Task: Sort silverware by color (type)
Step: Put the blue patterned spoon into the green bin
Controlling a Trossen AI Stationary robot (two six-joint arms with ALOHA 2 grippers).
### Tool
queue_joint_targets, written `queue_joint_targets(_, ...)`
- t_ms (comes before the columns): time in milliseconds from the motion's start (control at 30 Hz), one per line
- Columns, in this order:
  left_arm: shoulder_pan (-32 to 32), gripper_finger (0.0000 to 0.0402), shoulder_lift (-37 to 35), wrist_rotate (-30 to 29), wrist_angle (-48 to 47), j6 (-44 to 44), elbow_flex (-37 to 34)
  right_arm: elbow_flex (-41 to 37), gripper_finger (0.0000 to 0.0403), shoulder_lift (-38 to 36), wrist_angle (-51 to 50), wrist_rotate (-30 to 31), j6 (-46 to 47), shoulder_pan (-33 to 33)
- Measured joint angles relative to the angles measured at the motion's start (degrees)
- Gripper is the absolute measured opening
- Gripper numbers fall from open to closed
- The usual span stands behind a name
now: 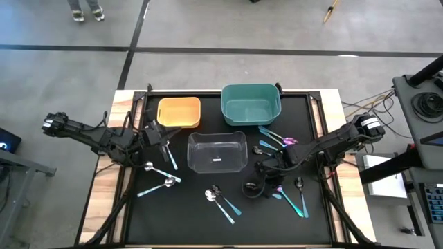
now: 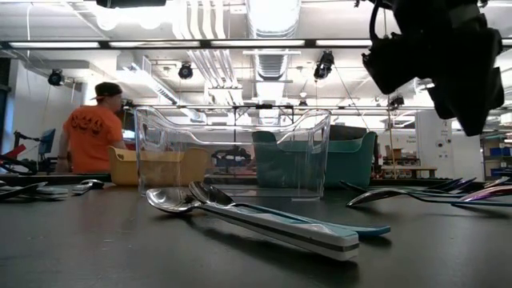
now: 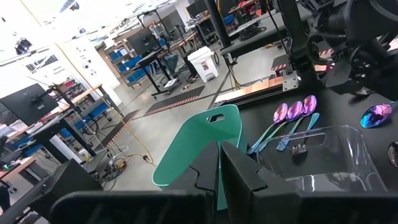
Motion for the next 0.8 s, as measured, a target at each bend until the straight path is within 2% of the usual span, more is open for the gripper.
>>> queue_joint_targets(200, 0.00, 0.0000, 0.00, 0.00, 0.00, 0.02, 0.00, 0.00, 0.0086, 0.00, 1.45, 0.95, 0.41, -0.02)
queue_joint_targets(500, 0.00, 0.0000, 0.00, 0.00, 0.00, 0.02, 0.00, 0.00, 0.0196, 0.00, 0.09, 5.68, 8.84, -0.14)
queue_joint_targets(600, 0.00, 0.0000, 0.00, 0.00, 0.00, 0.02, 0.00, 0.00, 0.0226, -0.01, -2.07, 5.76, 7.88, -0.66)
queue_joint_targets(800, 0.00, 0.0000, 0.00, 0.00, -0.02, 0.02, 0.00, 0.00, 0.0243, -0.02, -2.18, 5.76, 5.36, -0.52)
